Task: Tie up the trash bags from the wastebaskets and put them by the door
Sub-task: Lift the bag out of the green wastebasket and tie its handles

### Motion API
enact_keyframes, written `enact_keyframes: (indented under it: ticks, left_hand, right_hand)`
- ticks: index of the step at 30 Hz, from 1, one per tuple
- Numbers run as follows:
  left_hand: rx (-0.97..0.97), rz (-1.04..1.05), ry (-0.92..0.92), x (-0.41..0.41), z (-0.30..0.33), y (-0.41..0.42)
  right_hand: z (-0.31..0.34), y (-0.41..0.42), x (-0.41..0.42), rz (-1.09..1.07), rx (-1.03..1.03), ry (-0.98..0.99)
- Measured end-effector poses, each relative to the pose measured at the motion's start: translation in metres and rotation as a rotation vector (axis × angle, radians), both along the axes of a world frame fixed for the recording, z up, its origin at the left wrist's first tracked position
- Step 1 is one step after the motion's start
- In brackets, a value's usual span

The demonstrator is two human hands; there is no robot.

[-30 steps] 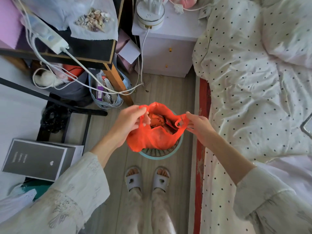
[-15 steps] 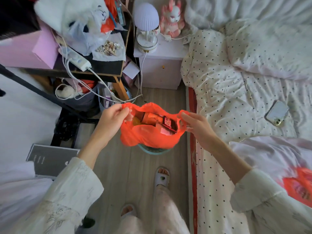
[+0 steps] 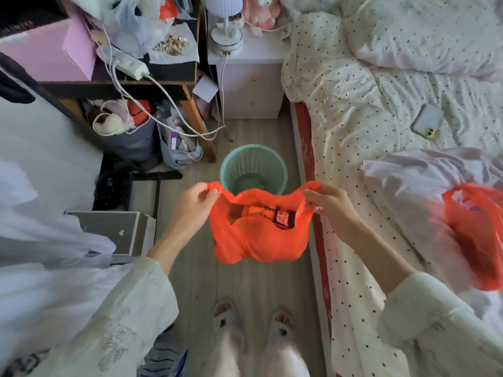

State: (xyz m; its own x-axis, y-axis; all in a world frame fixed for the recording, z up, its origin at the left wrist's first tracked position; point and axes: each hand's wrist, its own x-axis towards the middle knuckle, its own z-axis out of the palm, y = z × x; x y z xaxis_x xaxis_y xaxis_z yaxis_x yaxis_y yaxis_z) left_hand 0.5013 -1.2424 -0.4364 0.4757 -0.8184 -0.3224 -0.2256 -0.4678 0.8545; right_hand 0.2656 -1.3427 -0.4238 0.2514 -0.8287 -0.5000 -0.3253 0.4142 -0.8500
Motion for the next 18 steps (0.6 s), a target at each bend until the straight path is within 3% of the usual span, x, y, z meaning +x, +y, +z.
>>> enact_keyframes:
  ticks: [7,13,18]
  left_hand:
    - [0.140,0.029,-0.024,-0.044,-0.090,0.054]
    - [0.231,-0.004,0.000,-0.075,-0.184,0.094]
    - [0.231,-0.032,-0.137,-0.077,-0.264,0.113]
  right_hand:
    - [-0.103,0.051,-0.035,0.085,0.071,0.132]
    - [-0.203,0.095,-0.048,0.265,-0.029,0.224]
    - [-0.294,0.115,-0.048,0.194,-0.109,0.308]
